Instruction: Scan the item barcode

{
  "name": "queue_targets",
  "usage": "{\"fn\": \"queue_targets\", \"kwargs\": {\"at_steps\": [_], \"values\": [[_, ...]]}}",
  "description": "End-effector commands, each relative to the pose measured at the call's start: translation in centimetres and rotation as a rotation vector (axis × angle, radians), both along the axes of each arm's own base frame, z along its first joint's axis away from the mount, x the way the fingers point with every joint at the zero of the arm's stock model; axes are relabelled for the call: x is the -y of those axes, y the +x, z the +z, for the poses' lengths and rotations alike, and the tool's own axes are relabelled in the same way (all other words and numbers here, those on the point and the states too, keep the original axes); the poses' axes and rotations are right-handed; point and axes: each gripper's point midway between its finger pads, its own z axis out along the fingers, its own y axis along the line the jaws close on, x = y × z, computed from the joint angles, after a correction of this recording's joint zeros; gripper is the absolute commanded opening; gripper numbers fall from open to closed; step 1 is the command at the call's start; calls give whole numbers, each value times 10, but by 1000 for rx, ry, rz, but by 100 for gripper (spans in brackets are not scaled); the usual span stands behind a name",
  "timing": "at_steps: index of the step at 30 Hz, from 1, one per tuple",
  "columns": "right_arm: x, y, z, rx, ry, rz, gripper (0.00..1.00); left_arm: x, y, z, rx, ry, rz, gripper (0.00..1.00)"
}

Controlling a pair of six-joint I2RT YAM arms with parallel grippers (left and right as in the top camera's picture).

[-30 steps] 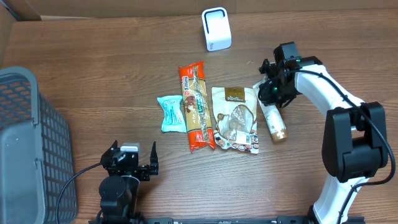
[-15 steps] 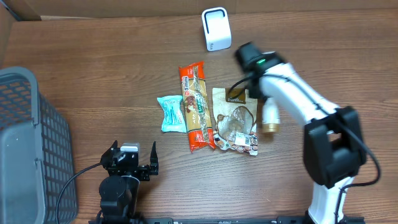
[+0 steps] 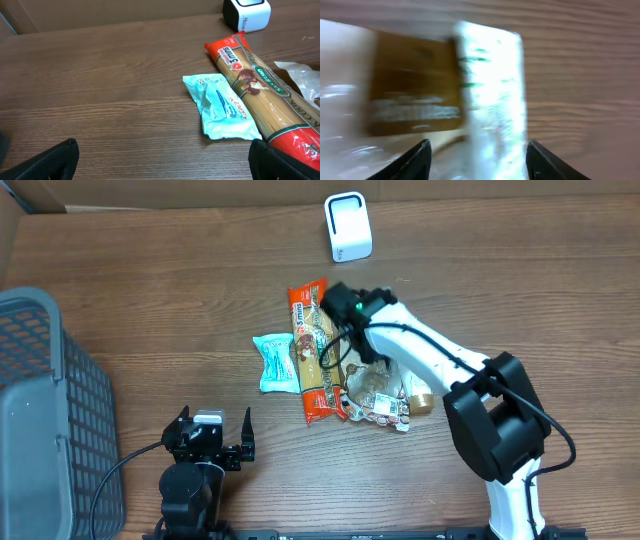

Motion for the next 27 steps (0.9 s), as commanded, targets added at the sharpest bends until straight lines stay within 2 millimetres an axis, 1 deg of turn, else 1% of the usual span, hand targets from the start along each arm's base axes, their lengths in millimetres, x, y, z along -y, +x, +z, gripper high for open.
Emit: {"fn": "queue_targets", "kwargs": {"at_steps": [1, 2, 3, 4, 6, 8, 9, 11, 12, 13, 15, 19, 22, 27], "values": [[-44, 2, 58, -55, 407, 110, 59, -2, 0, -1, 5, -9, 13, 100], [-46, 2, 69, -73, 488, 147, 59, -2, 0, -1, 5, -9, 13, 99], [-42, 1, 86, -96, 597, 190, 60, -2, 0, -1, 5, -9, 13, 100], [-34, 1, 94, -107, 640, 196, 62, -2, 0, -1, 5, -9, 13, 99], [-14, 1, 98, -140, 696, 183, 67, -2, 0, -1, 5, -9, 13, 100], [7, 1, 95, -176, 740, 160, 72, -2, 0, -1, 5, -9, 13, 100], [17, 1, 90, -196, 765, 150, 76, -2, 0, -1, 5, -9, 13, 100], [35, 0, 78, -223, 800, 123, 79, -2, 0, -1, 5, -9, 12, 100], [51, -2, 62, -250, 833, 84, 81, -2, 0, -1, 5, -9, 13, 99], [56, -4, 52, -262, 854, 75, 81, -2, 0, -1, 5, -9, 13, 100], [61, -6, 36, -271, 893, 64, 82, -2, 0, -1, 5, -9, 13, 99], [66, -11, 10, -262, 965, 46, 82, -2, 0, -1, 5, -9, 13, 100], [69, -15, -3, -259, 967, 46, 82, -2, 0, -1, 5, -9, 13, 100], [68, -30, -18, -292, 967, 76, 82, -2, 0, -1, 5, -9, 13, 100]]}}
